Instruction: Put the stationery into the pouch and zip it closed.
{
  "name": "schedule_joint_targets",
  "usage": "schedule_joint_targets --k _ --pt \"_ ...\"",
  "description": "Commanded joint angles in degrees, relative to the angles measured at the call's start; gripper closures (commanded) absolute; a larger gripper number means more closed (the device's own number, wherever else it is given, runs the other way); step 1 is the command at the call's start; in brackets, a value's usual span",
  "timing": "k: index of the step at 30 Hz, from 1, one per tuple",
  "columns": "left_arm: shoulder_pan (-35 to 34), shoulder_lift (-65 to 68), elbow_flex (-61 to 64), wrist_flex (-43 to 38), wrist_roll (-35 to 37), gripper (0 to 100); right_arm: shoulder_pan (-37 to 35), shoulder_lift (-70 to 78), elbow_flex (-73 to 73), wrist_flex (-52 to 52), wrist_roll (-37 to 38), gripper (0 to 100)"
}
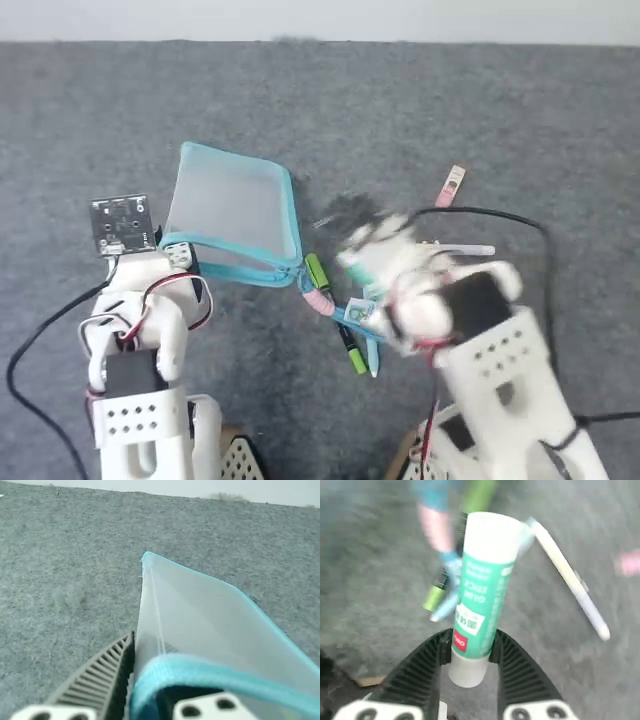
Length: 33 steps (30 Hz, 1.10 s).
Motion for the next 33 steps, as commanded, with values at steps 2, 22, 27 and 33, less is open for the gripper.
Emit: schedule_joint_targets --k 2,22,27,33 --pt "-0.1 0.4 -0.9 -2.3 0.9 99 -14.5 11.4 -11.3 1.0 -4.0 99.1" --pt "1.7 0.0 0.4 -2.5 -2.5 99 -16.7 53.5 -49.9 8.0 -11.4 99.1" --pt "7.4 0.0 1.1 -1.8 -2.7 99 -13.3 59.4 -58.1 7.9 -15.8 99.1" --pt "11.9 0.1 2.0 -1.4 -3.5 99 -12.5 61.0 -69.4 7.9 -17.3 96.7"
